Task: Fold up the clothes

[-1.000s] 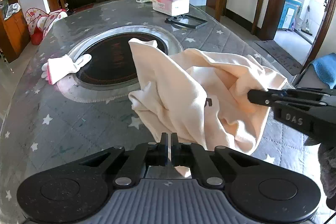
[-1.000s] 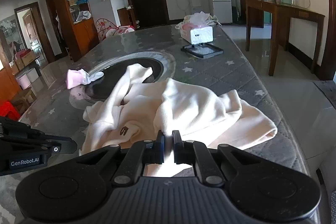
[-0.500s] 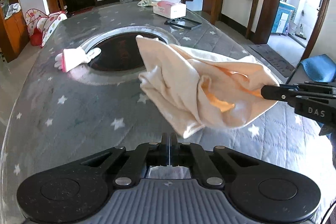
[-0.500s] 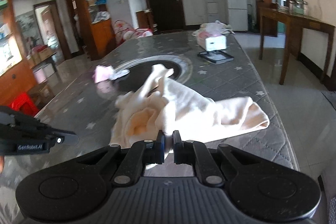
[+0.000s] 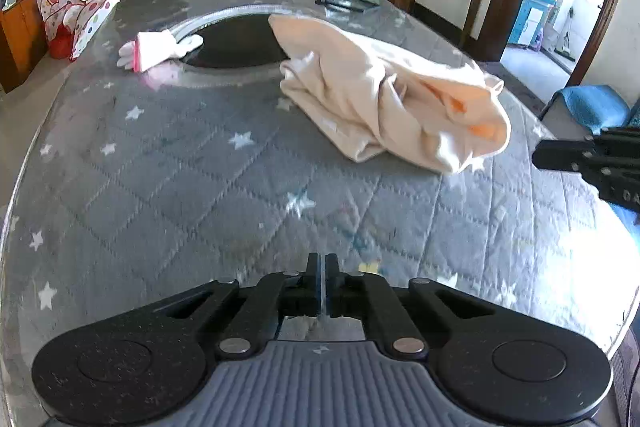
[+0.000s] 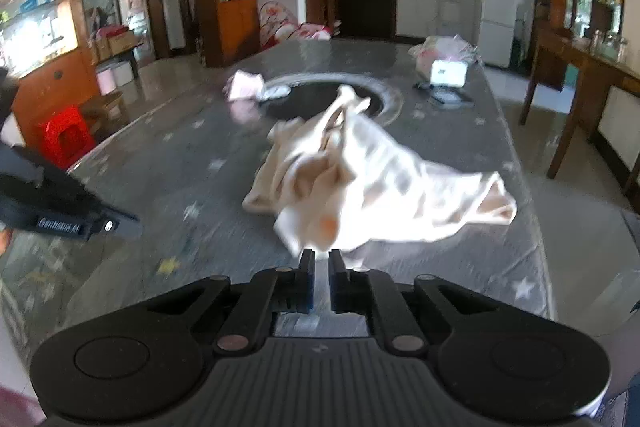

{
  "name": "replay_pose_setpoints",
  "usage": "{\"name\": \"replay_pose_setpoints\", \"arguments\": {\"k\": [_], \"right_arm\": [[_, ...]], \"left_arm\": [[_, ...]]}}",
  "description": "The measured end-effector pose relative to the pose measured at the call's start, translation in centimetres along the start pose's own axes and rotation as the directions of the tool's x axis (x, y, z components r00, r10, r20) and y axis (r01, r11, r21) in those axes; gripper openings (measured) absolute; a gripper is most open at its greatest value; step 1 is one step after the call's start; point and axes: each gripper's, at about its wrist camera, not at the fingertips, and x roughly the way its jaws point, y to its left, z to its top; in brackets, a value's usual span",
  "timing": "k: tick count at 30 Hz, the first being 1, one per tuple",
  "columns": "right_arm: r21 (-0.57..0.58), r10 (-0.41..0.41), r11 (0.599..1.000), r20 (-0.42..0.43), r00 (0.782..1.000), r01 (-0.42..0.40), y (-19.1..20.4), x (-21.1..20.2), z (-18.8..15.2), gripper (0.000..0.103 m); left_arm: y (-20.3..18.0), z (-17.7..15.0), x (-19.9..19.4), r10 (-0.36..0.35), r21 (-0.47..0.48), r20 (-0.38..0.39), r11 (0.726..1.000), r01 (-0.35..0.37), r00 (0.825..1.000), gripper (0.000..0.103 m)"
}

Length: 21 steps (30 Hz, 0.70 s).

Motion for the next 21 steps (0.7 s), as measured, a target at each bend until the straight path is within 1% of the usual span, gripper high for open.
{"name": "replay_pose_setpoints", "arguments": {"k": [2, 4, 5, 6, 7, 9, 12, 16, 20, 21], "right_arm": [[-0.005, -0.006, 1.0, 0.019, 1.0, 0.006, -0.2, 0.4, 1.0, 0.009], [-0.009, -0.014, 1.0, 0.033, 0.999, 0.015, -0.3, 1.1, 1.9, 0.015], [-0.012, -0.021, 1.0, 0.039, 0.999, 0.021, -0.3, 1.6, 2.3, 0.018], [-0.013, -0.027, 1.0, 0.044, 0.999, 0.028, -0.4, 2.1, 2.7, 0.022], [-0.013, -0.029, 0.999, 0.045, 0.999, 0.029, -0.5, 2.6, 3.1, 0.022], [-0.015, -0.036, 0.999, 0.043, 0.998, 0.036, -0.6, 3.6, 3.7, 0.024], [-0.011, -0.054, 0.998, 0.033, 0.998, 0.054, -1.0, 5.5, 4.5, 0.027], [0.001, -0.055, 0.998, -0.005, 0.998, 0.055, -1.7, 7.8, 4.9, 0.027], [0.0, -0.063, 0.998, -0.038, 0.997, 0.063, -2.1, 9.4, 4.8, 0.027], [0.0, -0.062, 0.998, -0.043, 0.997, 0.062, -2.1, 9.7, 4.7, 0.026]], "left_arm": [[-0.3, 0.8, -0.1, 0.007, 0.008, 0.018, 1.0, -0.008, 1.0, 0.01], [-0.6, 1.7, 0.0, 0.011, 0.011, 0.036, 1.0, -0.011, 0.999, 0.017], [-0.7, 2.4, 0.2, 0.013, 0.009, 0.043, 1.0, -0.013, 0.999, 0.024], [-0.9, 3.0, 0.3, 0.015, 0.006, 0.051, 1.0, -0.016, 0.999, 0.03], [-1.0, 3.7, 0.6, 0.019, 0.004, 0.057, 1.0, -0.019, 0.998, 0.033], [-1.3, 5.1, 1.2, 0.028, 0.001, 0.069, 1.0, -0.028, 0.997, 0.043], [-1.7, 7.4, 2.4, 0.034, -0.014, 0.077, 0.999, -0.033, 0.996, 0.048], [-1.9, 10.2, 4.8, 0.019, -0.039, 0.072, 0.999, -0.016, 0.997, 0.049], [-2.3, 12.4, 7.3, 0.001, -0.07, 0.056, 0.998, 0.003, 0.998, 0.05], [-2.4, 12.7, 7.9, -0.009, -0.082, 0.052, 0.997, 0.013, 0.999, 0.052]]}}
